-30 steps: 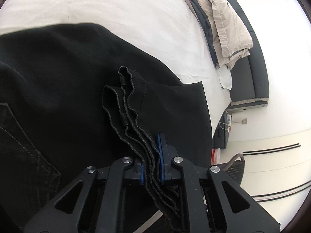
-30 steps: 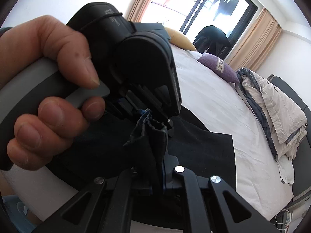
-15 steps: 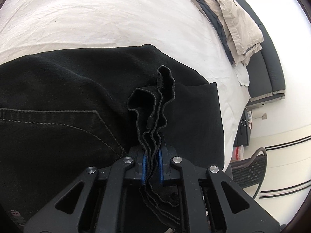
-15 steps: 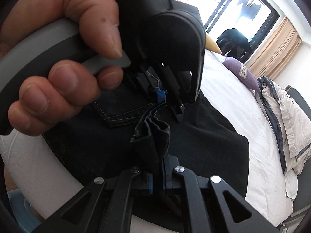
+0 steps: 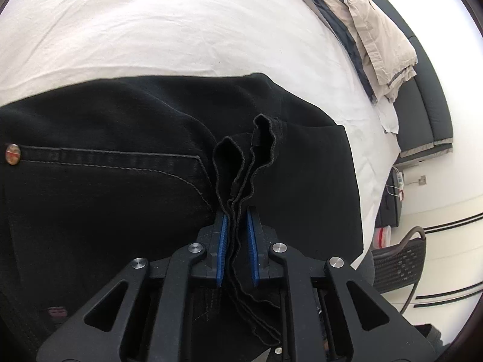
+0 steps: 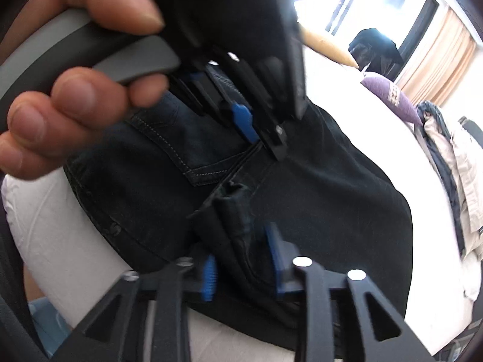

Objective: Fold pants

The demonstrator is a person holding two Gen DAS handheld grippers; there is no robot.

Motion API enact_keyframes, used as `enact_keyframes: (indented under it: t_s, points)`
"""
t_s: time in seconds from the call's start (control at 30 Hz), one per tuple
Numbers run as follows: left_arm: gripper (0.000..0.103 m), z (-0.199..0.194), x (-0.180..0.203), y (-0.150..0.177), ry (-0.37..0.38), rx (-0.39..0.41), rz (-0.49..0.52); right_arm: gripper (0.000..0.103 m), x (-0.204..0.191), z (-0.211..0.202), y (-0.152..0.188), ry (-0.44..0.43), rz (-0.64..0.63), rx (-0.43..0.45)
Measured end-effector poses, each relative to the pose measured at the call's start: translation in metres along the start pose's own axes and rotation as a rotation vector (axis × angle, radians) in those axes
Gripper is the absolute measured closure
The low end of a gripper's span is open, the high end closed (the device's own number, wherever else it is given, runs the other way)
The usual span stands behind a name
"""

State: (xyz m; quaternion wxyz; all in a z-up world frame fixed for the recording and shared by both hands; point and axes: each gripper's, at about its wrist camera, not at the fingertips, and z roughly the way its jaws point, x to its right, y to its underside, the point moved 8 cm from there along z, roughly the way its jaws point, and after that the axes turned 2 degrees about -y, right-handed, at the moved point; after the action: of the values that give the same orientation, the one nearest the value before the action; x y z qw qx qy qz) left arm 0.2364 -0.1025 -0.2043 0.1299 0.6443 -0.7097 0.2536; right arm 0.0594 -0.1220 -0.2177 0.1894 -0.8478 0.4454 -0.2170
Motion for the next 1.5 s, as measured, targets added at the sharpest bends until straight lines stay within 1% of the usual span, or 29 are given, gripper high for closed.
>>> enact_keyframes:
  t_s: [0.07, 0.1, 0.17, 0.23, 0.3, 0.33, 0.37, 0.47, 0.5, 0.53, 0.57, 0.6, 0.63, 0.67, 0.7, 0.73, 0.77, 0.83, 0.87, 0.93, 0.97, 1.07, 1.1, 1.13, 1.23, 1.27, 1.4, 1.5]
  points:
    - [0.09, -0.013, -0.008, -0.007, -0.101, 0.036, 0.012, 0.045, 0.006, -0.009, 0.0, -0.075, 0.041, 0.005]
    - [0.09, -0.019, -0.012, -0.01, -0.127, 0.053, 0.01, 0.045, 0.01, -0.014, 0.001, -0.103, 0.057, 0.009]
    - [0.09, -0.032, -0.016, -0.015, -0.158, 0.086, -0.005, 0.045, 0.023, -0.028, 0.001, -0.194, 0.102, 0.033]
    - [0.09, -0.044, -0.01, -0.016, -0.172, 0.127, 0.015, 0.045, 0.054, -0.046, 0.0, -0.296, 0.195, 0.089]
    - [0.09, -0.049, 0.012, -0.012, -0.132, 0.156, 0.064, 0.045, 0.108, -0.054, -0.002, -0.383, 0.345, 0.132]
    - [0.09, -0.046, 0.026, -0.007, -0.101, 0.159, 0.091, 0.045, 0.138, -0.054, 0.0, -0.407, 0.425, 0.149]
    - [0.09, -0.041, 0.042, -0.001, -0.064, 0.154, 0.123, 0.045, 0.169, -0.051, 0.002, -0.441, 0.505, 0.168]
    - [0.09, -0.016, 0.079, 0.023, 0.014, 0.114, 0.182, 0.045, 0.246, -0.028, 0.003, -0.622, 0.718, 0.204]
    - [0.09, -0.002, 0.093, 0.032, 0.017, 0.093, 0.202, 0.044, 0.265, -0.017, 0.002, -0.676, 0.767, 0.21]
    - [0.09, 0.009, 0.096, 0.041, 0.008, 0.069, 0.223, 0.044, 0.282, -0.006, 0.001, -0.721, 0.802, 0.217]
    - [0.09, 0.02, 0.099, 0.049, -0.005, 0.046, 0.239, 0.044, 0.296, 0.005, 0.0, -0.743, 0.833, 0.224]
    - [0.09, 0.028, 0.097, 0.054, -0.017, 0.029, 0.237, 0.044, 0.308, 0.018, 0.0, -0.774, 0.864, 0.223]
    - [0.09, 0.035, 0.093, 0.058, -0.03, 0.013, 0.224, 0.044, 0.318, 0.031, 0.001, -0.83, 0.897, 0.212]
    - [0.09, 0.039, 0.088, 0.06, -0.034, 0.003, 0.208, 0.044, 0.322, 0.045, 0.003, -0.867, 0.927, 0.192]
    - [0.09, 0.041, 0.083, 0.061, -0.021, 0.004, 0.193, 0.044, 0.329, 0.06, 0.007, -0.85, 0.949, 0.162]
    - [0.09, 0.042, 0.081, 0.062, -0.004, 0.005, 0.178, 0.044, 0.331, 0.072, 0.014, -0.839, 0.96, 0.126]
    - [0.09, 0.042, 0.079, 0.063, 0.006, 0.005, 0.167, 0.045, 0.327, 0.08, 0.019, -0.862, 0.97, 0.104]
    - [0.09, 0.043, 0.079, 0.066, 0.016, 0.008, 0.157, 0.046, 0.327, 0.082, 0.028, -0.903, 0.986, 0.108]
    - [0.09, 0.044, 0.077, 0.066, 0.017, 0.014, 0.158, 0.046, 0.327, 0.078, 0.031, -0.916, 0.984, 0.113]
    - [0.09, 0.046, 0.08, 0.069, 0.016, 0.027, 0.163, 0.045, 0.318, 0.07, 0.043, -0.927, 0.97, 0.089]
    - [0.09, 0.046, 0.08, 0.071, 0.019, 0.034, 0.161, 0.045, 0.3, 0.059, 0.056, -0.929, 0.958, 0.071]
    - [0.09, 0.044, 0.074, 0.075, 0.038, 0.045, 0.142, 0.045, 0.264, 0.036, 0.083, -0.935, 0.921, 0.026]
    - [0.09, 0.037, 0.064, 0.078, 0.045, 0.046, 0.138, 0.045, 0.258, 0.03, 0.091, -0.938, 0.924, 0.018]
    - [0.09, 0.035, 0.062, 0.08, 0.048, 0.047, 0.135, 0.045, 0.249, 0.02, 0.1, -0.942, 0.931, 0.008]
    - [0.09, 0.033, 0.052, 0.078, 0.056, 0.053, 0.125, 0.045, 0.247, 0.009, 0.122, -0.95, 0.967, -0.005]
    - [0.09, 0.031, 0.047, 0.077, 0.061, 0.056, 0.119, 0.045, 0.239, 0.006, 0.128, -0.953, 0.98, -0.005]
    - [0.09, 0.025, 0.036, 0.077, 0.08, 0.069, 0.108, 0.044, 0.224, -0.012, 0.14, -0.941, 1.014, 0.003]
    - [0.09, 0.021, 0.027, 0.078, 0.097, 0.082, 0.094, 0.044, 0.199, -0.023, 0.138, -0.937, 1.021, -0.018]
